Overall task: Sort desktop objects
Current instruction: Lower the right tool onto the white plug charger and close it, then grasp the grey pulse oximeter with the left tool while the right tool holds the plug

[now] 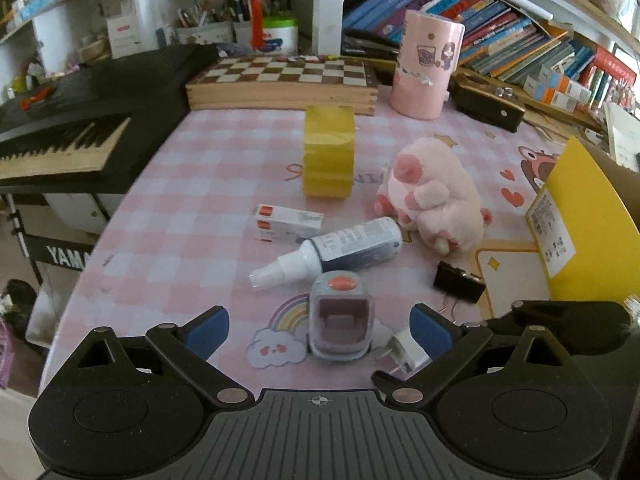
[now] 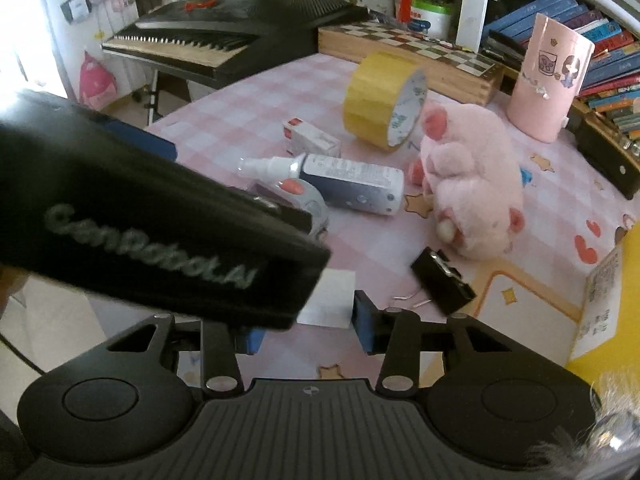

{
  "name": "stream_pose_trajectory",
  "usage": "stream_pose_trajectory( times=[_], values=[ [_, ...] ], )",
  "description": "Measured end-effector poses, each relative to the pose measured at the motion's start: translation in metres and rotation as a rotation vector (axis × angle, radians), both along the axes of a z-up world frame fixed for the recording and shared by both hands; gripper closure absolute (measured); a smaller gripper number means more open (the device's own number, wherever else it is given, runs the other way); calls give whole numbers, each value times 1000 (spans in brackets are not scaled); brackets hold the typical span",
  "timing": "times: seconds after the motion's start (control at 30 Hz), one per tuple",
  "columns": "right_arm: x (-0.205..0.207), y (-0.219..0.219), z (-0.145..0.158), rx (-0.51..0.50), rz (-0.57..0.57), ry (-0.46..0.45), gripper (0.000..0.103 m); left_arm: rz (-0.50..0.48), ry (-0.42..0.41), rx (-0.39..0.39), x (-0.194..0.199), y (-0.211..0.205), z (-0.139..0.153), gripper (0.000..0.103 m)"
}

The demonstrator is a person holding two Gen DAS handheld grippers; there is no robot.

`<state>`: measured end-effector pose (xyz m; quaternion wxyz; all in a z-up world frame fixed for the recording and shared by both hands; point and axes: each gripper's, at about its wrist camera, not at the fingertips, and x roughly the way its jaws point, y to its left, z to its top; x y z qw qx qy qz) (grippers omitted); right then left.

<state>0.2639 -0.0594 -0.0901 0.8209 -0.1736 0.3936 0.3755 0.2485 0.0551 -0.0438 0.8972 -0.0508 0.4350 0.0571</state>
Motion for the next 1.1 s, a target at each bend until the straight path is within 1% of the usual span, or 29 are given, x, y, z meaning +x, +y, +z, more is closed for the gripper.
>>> stream_pose_trajectory(
  times=[0.1, 0.13, 0.23, 0.3, 0.33, 0.37, 0.43, 0.47, 0.53, 0.6, 0.63, 0.73, 0.87, 0.97, 1.1],
  values=[
    [3, -16, 5, -14, -39, 5, 62, -15, 4, -24, 10, -3, -5, 7],
    [3, -21, 6, -20, -52, 6, 62, -20, 11, -29, 14, -4, -8, 9],
    [4, -36, 11, -33, -100, 17, 62, -27, 49, -41, 23, -9, -18, 16],
    [2, -43, 15, -29, -130, 20, 62, -43, 70, -40, 27, -12, -25, 18],
    [1, -45, 16, -27, -142, 18, 62, -54, 79, -32, 28, -14, -29, 22],
    [-1, -47, 17, -25, -154, 17, 62, -66, 87, -19, 30, -16, -32, 28],
    [-4, -49, 20, -16, -170, 16, 62, -86, 97, 11, 30, -19, -37, 37],
    [-4, -49, 21, -14, -178, 13, 62, -99, 84, 41, 29, -21, -38, 39],
    [-6, -49, 23, -12, -189, 11, 62, -118, 65, 53, 28, -22, -38, 41],
    [-7, -49, 24, -9, -201, 12, 62, -127, 47, 56, 27, -22, -38, 50],
    [-8, -49, 24, -8, -205, 13, 62, -136, 36, 61, 26, -22, -37, 62],
    [-12, -49, 27, -3, -219, 11, 62, -151, 30, 52, 23, -21, -34, 62],
    [-18, -49, 31, 3, -236, -3, 62, -162, -16, 37, 10, -18, -20, 62],
    [-21, -49, 33, 13, -248, 2, 62, -167, -50, 10, -1, -14, -7, 62],
    [-27, -48, 37, 29, -256, 6, 62, -166, -75, -32, -16, -7, 8, 62]
  ],
)
